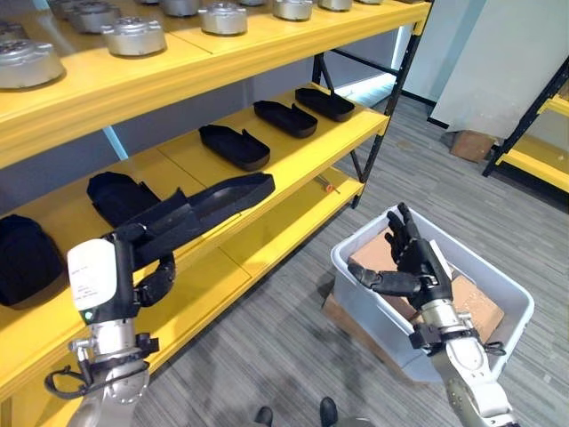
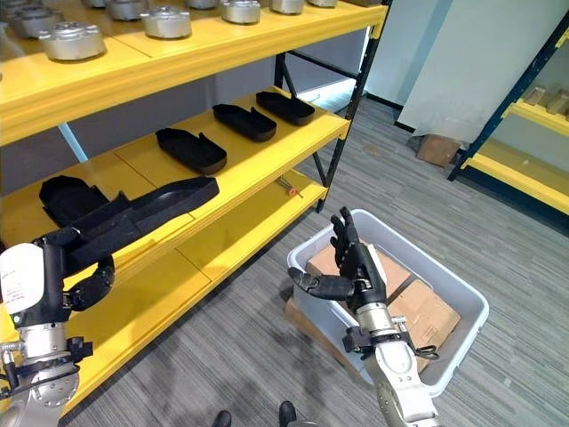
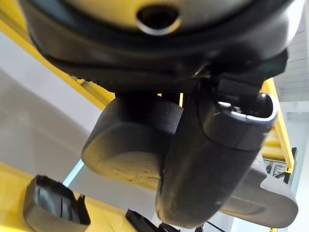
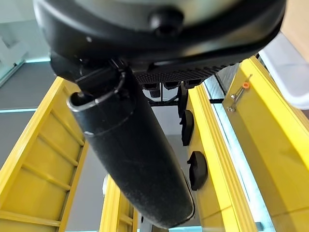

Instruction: Move parts from the plastic box to the shelf.

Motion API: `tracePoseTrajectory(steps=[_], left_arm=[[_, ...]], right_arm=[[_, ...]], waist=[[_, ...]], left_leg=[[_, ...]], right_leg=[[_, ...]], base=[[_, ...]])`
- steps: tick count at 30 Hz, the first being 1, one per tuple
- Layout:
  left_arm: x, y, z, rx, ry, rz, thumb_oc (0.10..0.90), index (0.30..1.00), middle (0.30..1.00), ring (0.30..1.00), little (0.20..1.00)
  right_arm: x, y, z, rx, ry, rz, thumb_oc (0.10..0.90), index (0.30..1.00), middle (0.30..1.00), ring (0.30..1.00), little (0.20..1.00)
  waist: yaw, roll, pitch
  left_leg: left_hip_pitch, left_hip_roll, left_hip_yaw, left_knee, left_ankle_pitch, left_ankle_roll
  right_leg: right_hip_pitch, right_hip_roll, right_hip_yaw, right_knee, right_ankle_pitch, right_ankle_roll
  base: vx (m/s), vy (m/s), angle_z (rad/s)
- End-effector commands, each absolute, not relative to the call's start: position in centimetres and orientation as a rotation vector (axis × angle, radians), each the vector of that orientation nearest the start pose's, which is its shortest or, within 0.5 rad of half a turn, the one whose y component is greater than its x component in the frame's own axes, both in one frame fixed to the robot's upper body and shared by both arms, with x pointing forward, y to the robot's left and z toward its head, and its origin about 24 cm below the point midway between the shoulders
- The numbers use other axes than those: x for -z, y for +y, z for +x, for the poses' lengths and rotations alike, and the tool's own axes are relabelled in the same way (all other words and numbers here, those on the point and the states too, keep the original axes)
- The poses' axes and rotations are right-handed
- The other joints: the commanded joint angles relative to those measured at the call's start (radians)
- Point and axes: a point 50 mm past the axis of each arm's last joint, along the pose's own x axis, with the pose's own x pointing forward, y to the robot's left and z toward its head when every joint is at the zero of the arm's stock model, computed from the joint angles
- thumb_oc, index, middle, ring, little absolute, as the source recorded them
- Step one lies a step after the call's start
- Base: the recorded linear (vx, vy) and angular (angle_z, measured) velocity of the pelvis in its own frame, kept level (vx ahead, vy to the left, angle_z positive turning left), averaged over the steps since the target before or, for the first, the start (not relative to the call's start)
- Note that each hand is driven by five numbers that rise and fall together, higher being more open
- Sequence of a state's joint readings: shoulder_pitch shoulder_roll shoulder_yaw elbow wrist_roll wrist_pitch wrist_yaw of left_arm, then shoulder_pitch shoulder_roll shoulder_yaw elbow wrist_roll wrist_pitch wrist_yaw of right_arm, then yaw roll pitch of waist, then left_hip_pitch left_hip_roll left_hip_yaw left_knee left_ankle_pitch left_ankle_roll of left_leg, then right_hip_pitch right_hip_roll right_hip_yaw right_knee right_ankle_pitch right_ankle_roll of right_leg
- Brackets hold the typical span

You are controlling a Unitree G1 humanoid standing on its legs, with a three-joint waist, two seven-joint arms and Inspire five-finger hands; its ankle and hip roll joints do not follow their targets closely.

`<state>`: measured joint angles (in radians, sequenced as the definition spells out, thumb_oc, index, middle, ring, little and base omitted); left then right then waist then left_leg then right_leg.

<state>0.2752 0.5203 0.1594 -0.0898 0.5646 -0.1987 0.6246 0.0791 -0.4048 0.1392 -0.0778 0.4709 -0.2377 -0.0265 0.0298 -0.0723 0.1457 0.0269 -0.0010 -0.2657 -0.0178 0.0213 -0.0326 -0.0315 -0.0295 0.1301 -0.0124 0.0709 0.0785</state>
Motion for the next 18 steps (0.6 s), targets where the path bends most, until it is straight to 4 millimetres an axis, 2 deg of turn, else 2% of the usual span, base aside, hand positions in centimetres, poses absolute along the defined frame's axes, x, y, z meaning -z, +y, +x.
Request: tracePoseTrajectory(steps=[1, 6, 11, 12, 13, 14, 15, 16, 17, 18], left_arm=[[-13.7, 27.3, 19.8, -0.631, -0.654, 1.028, 0.400, 0.300, 0.300, 0.300, 0.300], [-12.6, 26.9, 19.6, -0.594, -0.610, 0.987, 0.400, 0.300, 0.300, 0.300, 0.300], [-12.1, 27.2, 18.9, -0.572, -0.568, 0.985, 0.400, 0.300, 0.300, 0.300, 0.300], [-11.9, 27.3, 18.8, -0.569, -0.556, 0.974, 0.400, 0.300, 0.300, 0.300, 0.300], [-12.2, 27.1, 19.0, -0.555, -0.569, 0.966, 0.400, 0.300, 0.300, 0.300, 0.300], [-12.2, 27.1, 19.1, -0.556, -0.570, 0.965, 0.400, 0.300, 0.300, 0.300, 0.300], [-12.5, 26.8, 19.7, -0.547, -0.587, 0.926, 0.400, 0.300, 0.300, 0.300, 0.300], [-12.6, 26.5, 19.8, -0.529, -0.600, 0.913, 0.400, 0.300, 0.300, 0.300, 0.300], [-12.6, 26.6, 19.8, -0.530, -0.600, 0.913, 0.400, 0.300, 0.300, 0.300, 0.300], [-12.5, 26.3, 20.0, -0.505, -0.606, 0.909, 0.400, 0.300, 0.300, 0.300, 0.300]], right_arm=[[-12.2, -19.7, 23.6, -0.092, -0.480, 0.097, 0.900, 1.000, 1.000, 1.000, 1.000], [-11.6, -20.8, 23.1, -0.045, -0.462, 0.106, 0.900, 1.000, 1.000, 1.000, 1.000], [-11.7, -21.0, 22.9, -0.038, -0.467, 0.124, 0.900, 1.000, 1.000, 1.000, 1.000], [-11.9, -20.8, 23.0, -0.045, -0.476, 0.126, 0.900, 1.000, 1.000, 1.000, 1.000], [-12.3, -20.9, 23.2, -0.038, -0.499, 0.120, 0.900, 1.000, 1.000, 1.000, 1.000], [-12.3, -20.9, 23.2, -0.038, -0.500, 0.120, 0.900, 1.000, 1.000, 1.000, 1.000], [-12.9, -21.1, 23.4, -0.025, -0.529, 0.090, 0.900, 1.000, 1.000, 1.000, 1.000], [-12.9, -21.0, 23.6, -0.020, -0.524, 0.084, 0.900, 1.000, 1.000, 1.000, 1.000], [-12.9, -20.9, 23.7, -0.020, -0.525, 0.083, 0.900, 1.000, 1.000, 1.000, 1.000], [-12.7, -20.7, 23.8, -0.009, -0.522, 0.069, 0.900, 1.000, 1.000, 1.000, 1.000]], waist=[[-0.019, -0.011, -0.093], [-0.015, 0.004, -0.080], [-0.006, 0.012, -0.070], [0.004, 0.014, -0.061], [0.007, 0.012, -0.020], [0.004, 0.012, -0.023], [-0.040, 0.011, 0.004], [-0.047, 0.009, 0.010], [-0.041, 0.009, 0.011], [-0.040, 0.013, 0.010]], left_leg=[[-0.028, -0.077, -0.049, 0.007, -0.011, 0.047], [-0.041, -0.072, -0.091, 0.034, -0.008, 0.024], [-0.040, -0.070, -0.140, 0.030, -0.002, 0.012], [-0.052, -0.076, -0.154, 0.050, -0.003, 0.009], [-0.112, -0.091, -0.122, 0.138, -0.002, -0.010], [-0.114, -0.092, -0.123, 0.142, -0.010, -0.008], [-0.151, 0.016, 0.116, 0.192, 0.002, -0.020], [-0.156, 0.078, 0.182, 0.188, 0.018, -0.022], [-0.151, 0.082, 0.189, 0.185, 0.017, -0.024], [-0.141, 0.167, 0.229, 0.147, 0.055, -0.046]], right_leg=[[0.014, -0.002, -0.016, -0.011, -0.009, 0.005], [0.034, -0.004, -0.061, -0.018, -0.021, -0.015], [0.054, -0.004, -0.106, -0.018, -0.042, -0.024], [0.060, -0.010, -0.120, -0.019, -0.043, -0.024], [0.057, -0.031, -0.155, -0.009, -0.040, -0.026], [0.058, -0.031, -0.158, -0.011, -0.045, -0.025], [0.062, -0.057, -0.213, 0.001, -0.048, -0.021], [0.056, -0.068, -0.223, -0.001, -0.045, -0.016], [0.056, -0.064, -0.217, -0.001, -0.044, -0.018], [0.067, -0.075, -0.227, -0.013, -0.047, -0.009]], base=[[0.02, -0.117, 0.23], [0.01, -0.071, 0.28], [0.02, -0.073, 0.41], [-0.10, -0.050, 0.65], [-0.11, -0.018, 0.62], [-0.19, 0.082, 0.56], [-0.11, 0.114, 0.52], [-0.13, 0.112, 1.08], [-0.05, 0.103, 1.89], [0.01, 0.086, 1.37]])
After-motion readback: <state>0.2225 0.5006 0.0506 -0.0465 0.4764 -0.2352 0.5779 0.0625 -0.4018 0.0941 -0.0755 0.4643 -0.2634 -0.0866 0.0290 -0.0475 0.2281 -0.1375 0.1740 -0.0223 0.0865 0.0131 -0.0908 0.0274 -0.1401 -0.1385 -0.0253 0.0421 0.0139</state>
